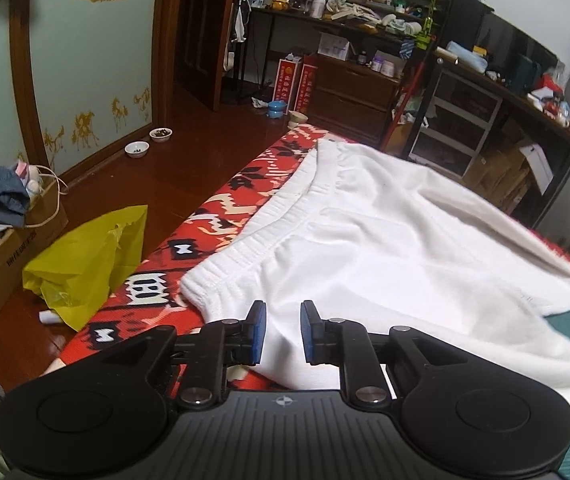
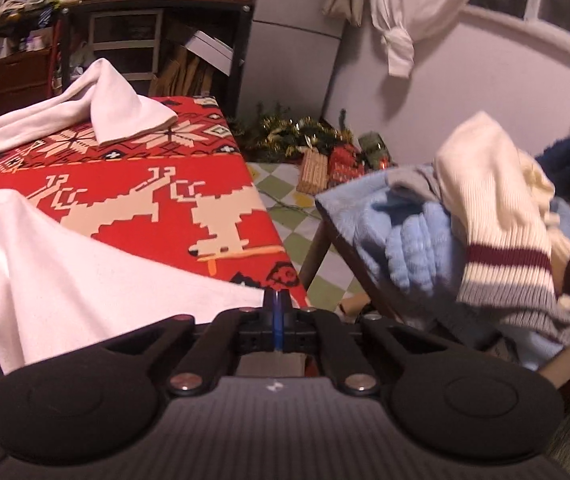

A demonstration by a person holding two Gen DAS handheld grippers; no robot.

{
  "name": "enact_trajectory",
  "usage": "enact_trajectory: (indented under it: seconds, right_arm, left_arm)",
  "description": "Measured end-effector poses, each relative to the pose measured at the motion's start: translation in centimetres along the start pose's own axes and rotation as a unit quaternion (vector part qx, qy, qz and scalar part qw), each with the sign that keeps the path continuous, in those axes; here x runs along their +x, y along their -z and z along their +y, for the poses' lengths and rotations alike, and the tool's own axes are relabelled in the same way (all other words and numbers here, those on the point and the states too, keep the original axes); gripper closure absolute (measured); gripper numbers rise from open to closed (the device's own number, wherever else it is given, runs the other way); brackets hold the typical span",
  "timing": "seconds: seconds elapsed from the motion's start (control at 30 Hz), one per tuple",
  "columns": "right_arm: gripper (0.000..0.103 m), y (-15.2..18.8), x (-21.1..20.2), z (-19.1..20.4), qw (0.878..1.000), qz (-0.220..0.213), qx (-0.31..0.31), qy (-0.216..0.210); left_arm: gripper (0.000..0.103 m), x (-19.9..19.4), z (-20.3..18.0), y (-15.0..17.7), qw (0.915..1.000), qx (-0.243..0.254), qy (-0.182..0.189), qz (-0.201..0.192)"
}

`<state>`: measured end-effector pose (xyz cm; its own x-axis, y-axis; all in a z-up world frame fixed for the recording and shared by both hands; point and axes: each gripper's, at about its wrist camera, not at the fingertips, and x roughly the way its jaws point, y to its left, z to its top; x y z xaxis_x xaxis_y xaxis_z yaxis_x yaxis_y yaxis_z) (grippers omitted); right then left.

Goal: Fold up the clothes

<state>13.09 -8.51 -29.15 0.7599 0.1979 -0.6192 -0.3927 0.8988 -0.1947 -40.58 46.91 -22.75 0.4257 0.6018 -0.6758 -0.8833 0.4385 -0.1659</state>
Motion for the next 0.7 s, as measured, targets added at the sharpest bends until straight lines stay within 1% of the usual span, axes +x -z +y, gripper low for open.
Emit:
enact_trajectory:
  seconds: [0.1, 0.17, 0.23, 0.27, 0.33, 0.4, 0.47, 0.53, 0.6, 0.63, 0.67, 0.7]
  right_arm:
    - [0.103, -1.8, 0.0, -0.5, 1.000, -0.024, 0.004, 0.007]
    - [0.103, -3.5, 0.8, -1.1, 0.999, -0.032, 0.013, 0.008]
    - [0.103, -4.5, 1.9, -1.8, 1.000, -0.017, 0.016, 0.005]
    - [0.103, -4.5, 2.1, -2.3, 1.000, -0.008, 0.022, -0.005]
    - [0.095, -4.1, 1.9, -3.3, 0.999, 0.003, 0.040, -0.027]
    - [0.077, -3.0, 1.1, -4.0, 0.997, 0.006, 0.058, -0.042]
    - [0.074, -1.5, 0.5, -4.2, 0.997, 0.012, 0.063, -0.052]
    - [0.073, -0.2, 0.3, -3.9, 0.996, 0.021, 0.056, -0.060]
    - [0.073, 0.7, 0.7, -3.4, 0.997, 0.030, 0.048, -0.057]
    - [0.073, 1.1, 0.7, -3.3, 0.997, 0.024, 0.050, -0.056]
    - [0.076, 1.3, 0.7, -3.3, 0.996, 0.021, 0.055, -0.061]
    - [0.092, 1.3, 0.7, -3.2, 0.996, 0.020, 0.059, -0.068]
  left_arm:
    - [0.085, -0.4, -0.9, -0.3, 0.9999, 0.012, -0.002, -0.004]
    - [0.085, -0.8, -1.3, -0.5, 0.9998, 0.017, 0.001, -0.008]
    - [0.085, -1.5, -1.4, -0.5, 0.9997, 0.017, 0.006, -0.016]
    - [0.085, -1.8, -1.3, -0.4, 0.9997, 0.015, 0.007, -0.019]
    - [0.084, -2.1, -1.0, -0.3, 0.9997, 0.007, 0.009, -0.020]
    - [0.081, -2.1, -0.9, -0.3, 0.9997, -0.002, 0.018, -0.017]
    - [0.080, -1.8, -1.2, -0.3, 0.9996, 0.004, 0.024, -0.013]
    - [0.080, -1.4, -1.7, -0.3, 0.9995, 0.014, 0.028, -0.007]
    - [0.080, -1.1, -2.3, -0.3, 0.9992, 0.019, 0.034, -0.005]
    - [0.080, -1.1, -2.5, -0.3, 0.9991, 0.020, 0.038, -0.005]
    - [0.079, -1.1, -2.6, -0.2, 0.9989, 0.022, 0.040, -0.005]
    - [0.079, -1.1, -2.7, 0.0, 0.9989, 0.023, 0.041, -0.005]
